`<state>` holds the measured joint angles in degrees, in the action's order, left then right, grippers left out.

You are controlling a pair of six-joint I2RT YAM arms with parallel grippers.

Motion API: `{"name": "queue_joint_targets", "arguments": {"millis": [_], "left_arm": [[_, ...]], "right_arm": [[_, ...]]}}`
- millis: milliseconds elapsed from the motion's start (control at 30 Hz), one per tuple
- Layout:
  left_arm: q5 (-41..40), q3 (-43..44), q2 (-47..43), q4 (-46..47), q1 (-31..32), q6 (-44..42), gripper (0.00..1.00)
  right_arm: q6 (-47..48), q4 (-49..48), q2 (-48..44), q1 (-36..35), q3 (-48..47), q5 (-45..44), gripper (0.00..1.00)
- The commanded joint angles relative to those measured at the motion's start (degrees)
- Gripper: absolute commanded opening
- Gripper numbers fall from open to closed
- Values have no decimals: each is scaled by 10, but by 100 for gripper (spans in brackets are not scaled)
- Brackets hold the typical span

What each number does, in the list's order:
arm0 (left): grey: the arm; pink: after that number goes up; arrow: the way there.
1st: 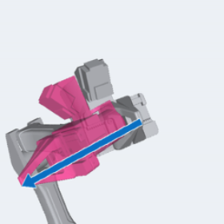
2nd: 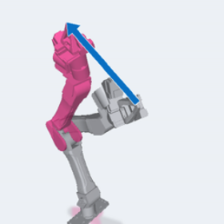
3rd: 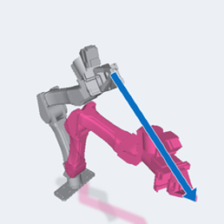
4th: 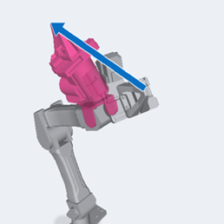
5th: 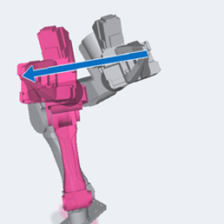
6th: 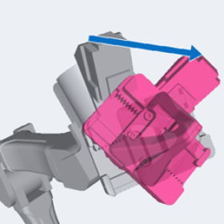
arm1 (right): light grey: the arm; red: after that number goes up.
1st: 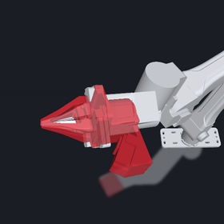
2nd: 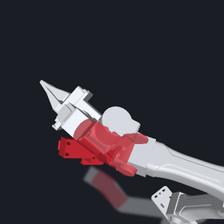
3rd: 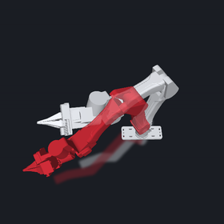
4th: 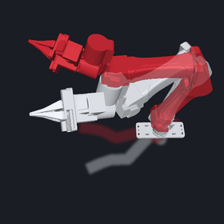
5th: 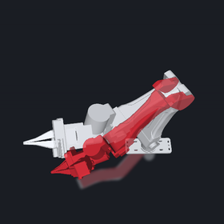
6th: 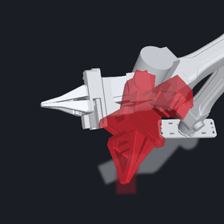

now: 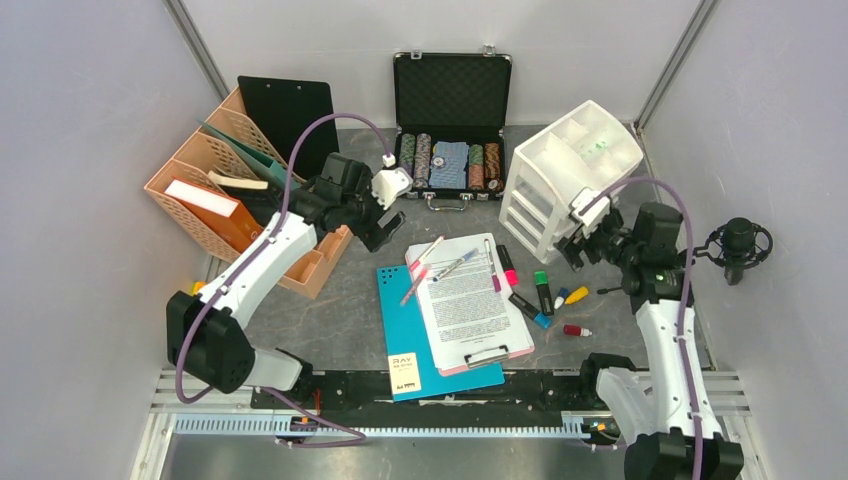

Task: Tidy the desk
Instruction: Move the storage box to the center of the board.

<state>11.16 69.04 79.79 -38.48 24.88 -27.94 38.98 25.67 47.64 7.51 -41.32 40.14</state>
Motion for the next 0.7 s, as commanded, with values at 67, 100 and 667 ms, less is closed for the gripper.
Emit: {"name": "queue_joint_targets", "arguments": {"millis": [67,100,667], "left_arm": [[3,-10,-34,16,3,24,100],[1,-10,-37,17,3,24,100],[9,11,-40,16,3,37,100]], "right_arm": [[-62,21,-2,-1,-122,-74,86],[-68,17,3,0,-132,-75,85],[-168,-49,104,-61,-161,-54,76]]}}
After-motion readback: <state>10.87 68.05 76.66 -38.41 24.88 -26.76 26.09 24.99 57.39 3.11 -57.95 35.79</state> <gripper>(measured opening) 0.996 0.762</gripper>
